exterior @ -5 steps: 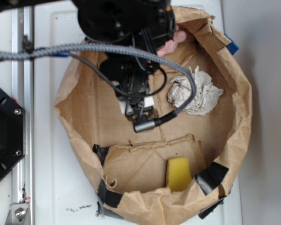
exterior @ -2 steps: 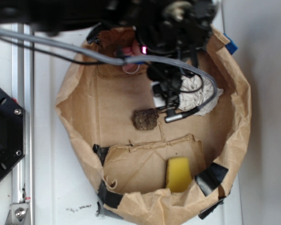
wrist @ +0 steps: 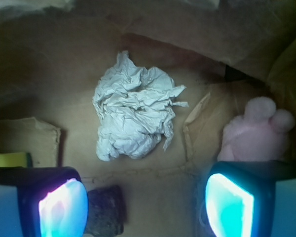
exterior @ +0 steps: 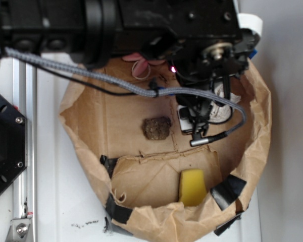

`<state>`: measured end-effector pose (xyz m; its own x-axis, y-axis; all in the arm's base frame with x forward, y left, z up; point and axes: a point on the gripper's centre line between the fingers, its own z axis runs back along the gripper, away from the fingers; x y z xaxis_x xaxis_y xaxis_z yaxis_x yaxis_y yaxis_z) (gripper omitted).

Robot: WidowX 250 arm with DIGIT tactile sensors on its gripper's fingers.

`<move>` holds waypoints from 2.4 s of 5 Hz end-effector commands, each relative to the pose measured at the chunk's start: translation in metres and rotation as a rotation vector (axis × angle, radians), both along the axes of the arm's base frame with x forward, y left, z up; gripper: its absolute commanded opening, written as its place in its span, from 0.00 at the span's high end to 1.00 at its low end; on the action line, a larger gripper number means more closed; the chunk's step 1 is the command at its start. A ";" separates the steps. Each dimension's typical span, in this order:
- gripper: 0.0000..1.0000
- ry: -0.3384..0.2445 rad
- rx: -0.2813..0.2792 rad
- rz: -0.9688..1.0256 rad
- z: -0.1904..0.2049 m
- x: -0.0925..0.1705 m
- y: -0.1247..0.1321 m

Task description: Grab the pink bunny.

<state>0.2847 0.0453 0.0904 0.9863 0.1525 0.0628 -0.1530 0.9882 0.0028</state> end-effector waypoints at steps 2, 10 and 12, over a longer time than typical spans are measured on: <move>0.00 -0.031 0.060 0.015 -0.016 -0.022 0.008; 0.00 -0.148 0.139 0.250 -0.011 -0.023 0.077; 0.00 -0.149 0.145 0.261 -0.025 -0.005 0.098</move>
<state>0.2771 0.1253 0.0510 0.9178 0.3540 0.1798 -0.3746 0.9222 0.0963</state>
